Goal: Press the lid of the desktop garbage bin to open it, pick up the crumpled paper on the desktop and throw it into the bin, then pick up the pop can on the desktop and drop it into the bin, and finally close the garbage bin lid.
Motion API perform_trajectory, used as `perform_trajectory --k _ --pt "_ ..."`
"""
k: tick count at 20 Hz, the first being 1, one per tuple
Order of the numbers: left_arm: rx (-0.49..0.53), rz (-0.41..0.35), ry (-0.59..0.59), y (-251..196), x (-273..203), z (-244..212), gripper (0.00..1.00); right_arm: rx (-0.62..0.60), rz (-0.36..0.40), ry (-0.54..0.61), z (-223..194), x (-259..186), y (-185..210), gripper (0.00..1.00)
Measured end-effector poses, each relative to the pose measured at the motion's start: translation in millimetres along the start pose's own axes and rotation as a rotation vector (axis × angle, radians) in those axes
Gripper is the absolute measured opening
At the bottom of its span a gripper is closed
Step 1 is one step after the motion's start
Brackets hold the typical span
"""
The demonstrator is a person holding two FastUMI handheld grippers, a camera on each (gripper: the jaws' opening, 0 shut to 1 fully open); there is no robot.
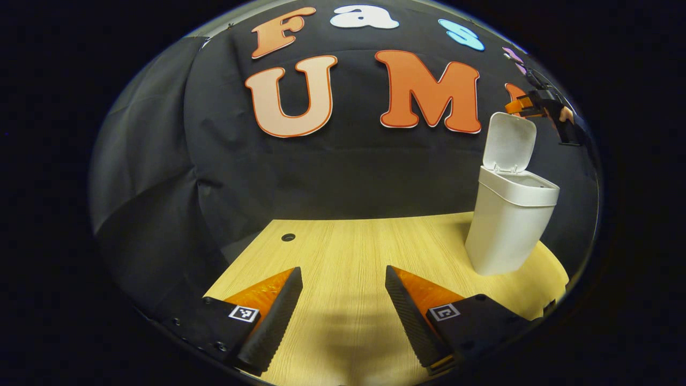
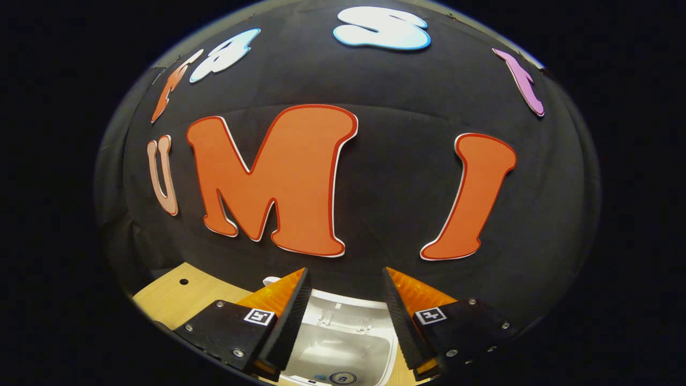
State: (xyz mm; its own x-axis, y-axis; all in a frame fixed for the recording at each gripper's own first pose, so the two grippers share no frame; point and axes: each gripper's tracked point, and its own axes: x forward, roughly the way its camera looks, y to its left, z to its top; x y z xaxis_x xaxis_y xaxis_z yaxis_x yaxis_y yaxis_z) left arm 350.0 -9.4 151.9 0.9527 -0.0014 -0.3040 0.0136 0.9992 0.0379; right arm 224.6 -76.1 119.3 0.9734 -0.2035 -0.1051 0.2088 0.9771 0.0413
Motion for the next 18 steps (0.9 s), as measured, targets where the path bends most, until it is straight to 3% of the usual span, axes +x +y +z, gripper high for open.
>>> perform_trajectory --k 11,18 --pt "0.002 -0.073 0.002 -19.8 14.6 1.3 0.99 -0.007 0.022 0.084 -69.7 -32.7 28.3 0.8" --pt "0.018 -0.106 0.017 -29.0 23.8 -0.7 0.99 0.062 0.028 0.177 -128.7 -44.0 37.7 0.81"
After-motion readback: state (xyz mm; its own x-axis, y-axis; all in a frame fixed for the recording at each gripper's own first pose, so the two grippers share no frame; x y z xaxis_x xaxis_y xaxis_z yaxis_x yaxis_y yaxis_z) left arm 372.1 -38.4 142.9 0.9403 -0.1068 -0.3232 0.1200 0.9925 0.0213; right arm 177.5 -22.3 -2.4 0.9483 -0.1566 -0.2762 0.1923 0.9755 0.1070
